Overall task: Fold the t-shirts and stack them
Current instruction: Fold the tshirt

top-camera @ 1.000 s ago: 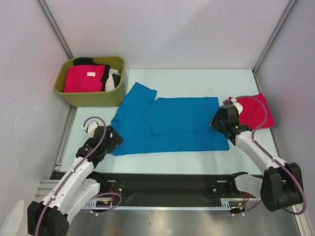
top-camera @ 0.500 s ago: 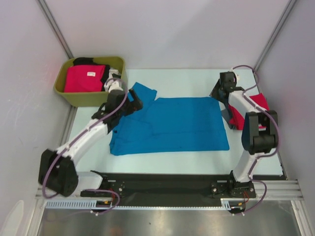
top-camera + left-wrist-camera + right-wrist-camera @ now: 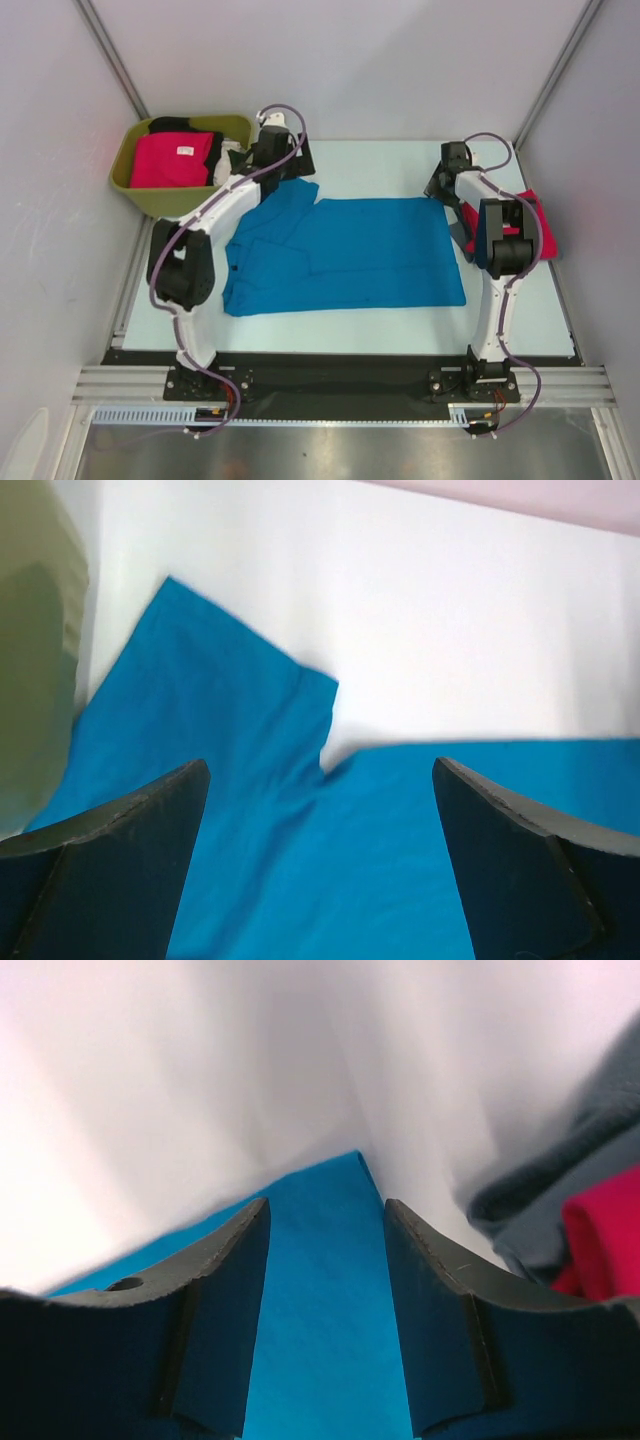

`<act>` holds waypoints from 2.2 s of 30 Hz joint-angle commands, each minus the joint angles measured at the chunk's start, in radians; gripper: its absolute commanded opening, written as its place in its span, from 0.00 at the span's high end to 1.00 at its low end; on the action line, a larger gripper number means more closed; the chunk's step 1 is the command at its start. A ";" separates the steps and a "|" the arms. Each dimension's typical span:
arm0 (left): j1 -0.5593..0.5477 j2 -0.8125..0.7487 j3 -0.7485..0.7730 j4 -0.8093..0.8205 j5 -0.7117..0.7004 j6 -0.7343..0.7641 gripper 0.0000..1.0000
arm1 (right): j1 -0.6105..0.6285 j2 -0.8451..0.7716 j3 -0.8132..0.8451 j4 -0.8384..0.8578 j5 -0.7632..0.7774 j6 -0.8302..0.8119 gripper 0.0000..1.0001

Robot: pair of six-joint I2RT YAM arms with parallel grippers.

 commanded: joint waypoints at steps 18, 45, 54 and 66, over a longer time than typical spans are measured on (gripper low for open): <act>0.075 0.423 0.516 -0.198 -0.117 0.088 0.00 | -0.017 0.085 0.082 -0.022 -0.014 -0.017 0.87; 0.103 0.637 0.700 -0.134 -0.154 0.018 0.16 | -0.150 -0.068 -0.096 0.032 -0.025 0.053 1.00; 0.114 0.683 0.754 -0.098 -0.123 -0.051 0.25 | -0.163 -0.076 -0.116 0.047 -0.049 0.058 1.00; 0.160 0.770 0.853 -0.262 -0.004 -0.221 0.32 | -0.169 -0.084 -0.134 0.075 -0.095 0.064 1.00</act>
